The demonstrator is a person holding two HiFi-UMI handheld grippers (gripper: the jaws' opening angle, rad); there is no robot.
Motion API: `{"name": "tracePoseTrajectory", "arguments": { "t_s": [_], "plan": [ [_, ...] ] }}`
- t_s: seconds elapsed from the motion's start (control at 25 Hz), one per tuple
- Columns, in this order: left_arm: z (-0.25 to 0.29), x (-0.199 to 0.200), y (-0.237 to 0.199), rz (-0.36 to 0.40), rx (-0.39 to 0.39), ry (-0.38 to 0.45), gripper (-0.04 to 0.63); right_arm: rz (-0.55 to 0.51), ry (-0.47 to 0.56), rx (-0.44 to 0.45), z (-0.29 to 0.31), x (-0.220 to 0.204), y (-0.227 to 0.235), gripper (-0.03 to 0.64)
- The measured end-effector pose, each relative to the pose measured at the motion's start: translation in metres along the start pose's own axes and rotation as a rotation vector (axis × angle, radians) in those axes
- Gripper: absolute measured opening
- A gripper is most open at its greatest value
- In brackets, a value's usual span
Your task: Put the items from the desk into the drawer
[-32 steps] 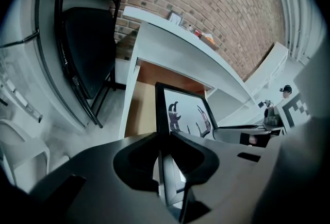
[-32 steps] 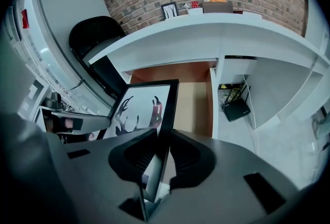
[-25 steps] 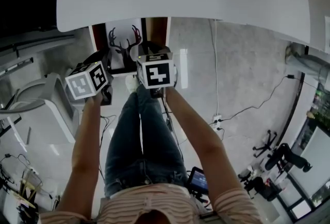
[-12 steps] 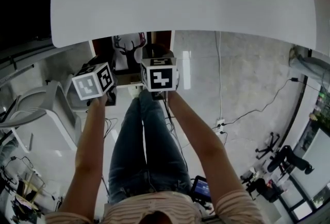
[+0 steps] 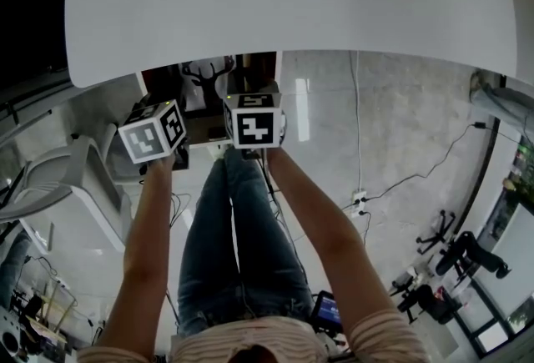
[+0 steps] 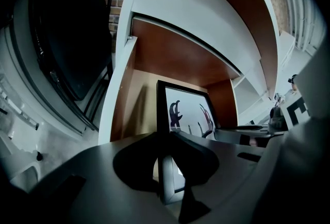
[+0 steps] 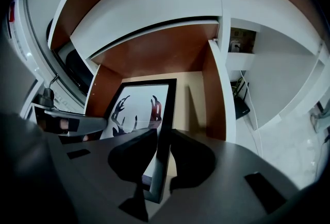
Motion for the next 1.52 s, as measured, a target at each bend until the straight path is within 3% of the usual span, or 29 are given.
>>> {"name": "tracePoseTrajectory", "arguments": {
  "t_s": [0.8, 1.36, 1.52],
  "plan": [
    [0.037, -0.007, -0.023, -0.001, 0.047, -0.004, 0.075, -0.001, 0.043, -0.008, 0.042, -0.006, 0.002, 0.086],
    [0.049, -0.009, -0.025, 0.036, 0.143, 0.005, 0.075, -0.020, 0.076, -0.068, 0.057, -0.007, 0.000, 0.086],
    [0.057, -0.011, -0.030, 0.011, 0.147, 0.000, 0.075, -0.015, 0.062, -0.077, 0.062, -0.008, 0.001, 0.086]
  ]
}}
Point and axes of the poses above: the fingertips, and each gripper's own axes: z forward along the fingers, y to its right, x out of its top, the point moved 5 cm from there along -z, backward along the fingers, and after that the axes turned 10 degrees about -x, right-handed, at the moved point
